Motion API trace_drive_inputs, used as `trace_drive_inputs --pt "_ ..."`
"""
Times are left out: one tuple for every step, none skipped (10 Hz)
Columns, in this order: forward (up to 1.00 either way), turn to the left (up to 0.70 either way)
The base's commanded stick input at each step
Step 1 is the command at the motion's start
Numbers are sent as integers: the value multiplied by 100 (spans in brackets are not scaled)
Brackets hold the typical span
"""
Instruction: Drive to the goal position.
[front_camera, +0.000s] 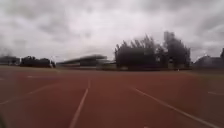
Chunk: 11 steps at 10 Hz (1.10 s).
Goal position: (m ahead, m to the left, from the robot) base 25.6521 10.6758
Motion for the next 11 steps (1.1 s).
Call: trace_drive_inputs --pt "70 0" --pt "70 0" --pt "70 0" --pt "70 0" --pt "70 0" --pt "70 0" --pt "70 0" --pt "70 0" --pt "70 0" --pt "70 0" --pt "70 0"
